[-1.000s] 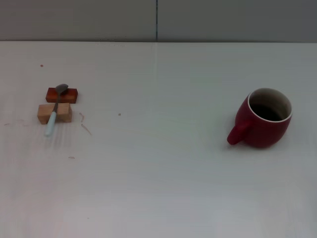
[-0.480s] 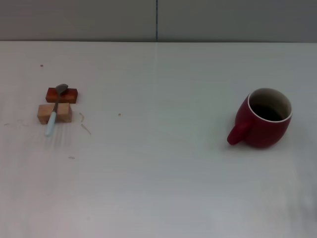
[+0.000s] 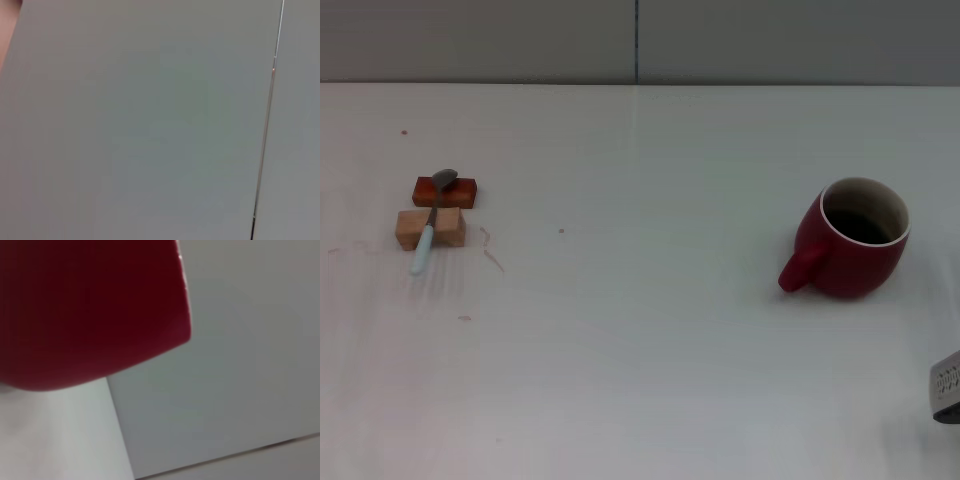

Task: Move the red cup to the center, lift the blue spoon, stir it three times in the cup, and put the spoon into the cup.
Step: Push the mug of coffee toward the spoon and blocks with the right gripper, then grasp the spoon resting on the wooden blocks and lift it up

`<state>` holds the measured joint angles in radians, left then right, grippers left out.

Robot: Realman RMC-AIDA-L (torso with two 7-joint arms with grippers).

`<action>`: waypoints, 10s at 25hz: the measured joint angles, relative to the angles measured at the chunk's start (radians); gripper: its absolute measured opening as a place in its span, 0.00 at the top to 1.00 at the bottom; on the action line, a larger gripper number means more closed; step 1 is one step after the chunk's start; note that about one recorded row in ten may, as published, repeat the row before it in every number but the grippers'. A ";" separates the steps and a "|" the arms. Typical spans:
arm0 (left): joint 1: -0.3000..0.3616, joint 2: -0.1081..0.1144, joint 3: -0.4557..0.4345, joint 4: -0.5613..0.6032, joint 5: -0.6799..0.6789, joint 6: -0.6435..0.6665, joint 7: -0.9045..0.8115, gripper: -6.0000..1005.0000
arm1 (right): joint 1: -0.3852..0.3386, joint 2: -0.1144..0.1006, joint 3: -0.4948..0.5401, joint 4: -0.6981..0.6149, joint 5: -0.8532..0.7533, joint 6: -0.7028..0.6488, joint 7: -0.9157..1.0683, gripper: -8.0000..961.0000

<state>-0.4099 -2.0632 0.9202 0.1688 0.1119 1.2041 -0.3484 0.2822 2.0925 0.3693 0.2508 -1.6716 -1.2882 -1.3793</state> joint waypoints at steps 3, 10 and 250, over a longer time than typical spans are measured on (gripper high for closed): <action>0.000 0.000 -0.006 0.000 0.000 0.000 0.000 0.20 | 0.004 0.000 -0.022 0.011 0.000 0.051 0.001 0.88; -0.002 0.000 -0.006 0.000 0.000 -0.003 0.001 0.20 | 0.013 -0.001 -0.052 0.033 0.000 0.122 -0.001 0.88; 0.043 -0.011 -0.652 -0.729 0.900 0.147 0.715 0.28 | 0.242 -0.134 0.462 -0.322 -0.109 0.001 1.453 0.36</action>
<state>-0.3666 -2.0739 0.2682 -0.5604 1.0116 1.3516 0.3667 0.5243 1.9589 0.8313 -0.0708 -1.7804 -1.2871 0.0736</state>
